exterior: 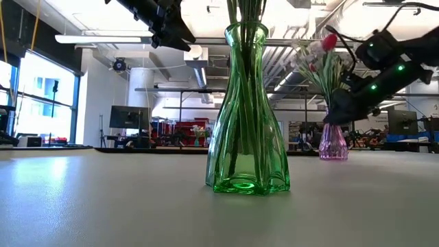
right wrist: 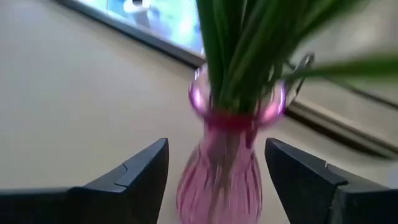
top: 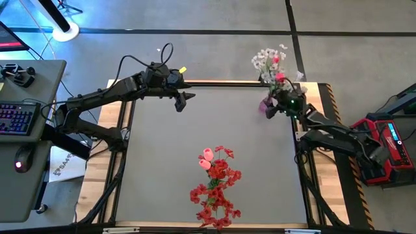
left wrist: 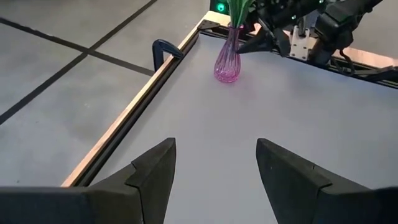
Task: Sort flowers into vase by color
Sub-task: Return to Home Position
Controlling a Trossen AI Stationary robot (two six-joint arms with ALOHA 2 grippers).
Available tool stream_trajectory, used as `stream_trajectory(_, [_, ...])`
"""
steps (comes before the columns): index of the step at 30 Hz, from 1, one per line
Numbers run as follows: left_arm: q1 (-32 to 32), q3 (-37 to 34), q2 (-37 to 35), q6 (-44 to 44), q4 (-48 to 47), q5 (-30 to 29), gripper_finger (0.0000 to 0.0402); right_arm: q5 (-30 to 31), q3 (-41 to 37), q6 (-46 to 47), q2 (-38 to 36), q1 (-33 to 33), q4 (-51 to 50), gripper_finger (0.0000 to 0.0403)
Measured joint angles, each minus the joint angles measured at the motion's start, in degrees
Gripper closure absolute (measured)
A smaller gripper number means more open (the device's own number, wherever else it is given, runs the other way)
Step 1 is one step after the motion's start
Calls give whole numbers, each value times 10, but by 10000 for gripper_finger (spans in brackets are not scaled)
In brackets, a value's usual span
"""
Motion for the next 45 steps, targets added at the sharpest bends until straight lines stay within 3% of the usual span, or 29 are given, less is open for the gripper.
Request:
stream_trajectory(9, [0, 0, 0, -32, 0, 17, 190, -22, 67, 18, -36, 1, -227, 148])
stream_trajectory(21, [-27, 0, 0, -46, -1, 14, 190, -67, 72, 132, -60, 42, -247, 148])
stream_trajectory(25, [-35, 0, 0, -56, 2, 12, 190, -86, 72, 177, -60, 81, -251, 148])
stream_trajectory(36, [-56, 0, 0, -80, 33, 9, 190, -67, 72, 238, -67, 206, -241, 148])
stream_trajectory(45, [-65, -5, 0, -95, 33, 1, 191, -104, 72, 329, -75, 306, -126, 149])
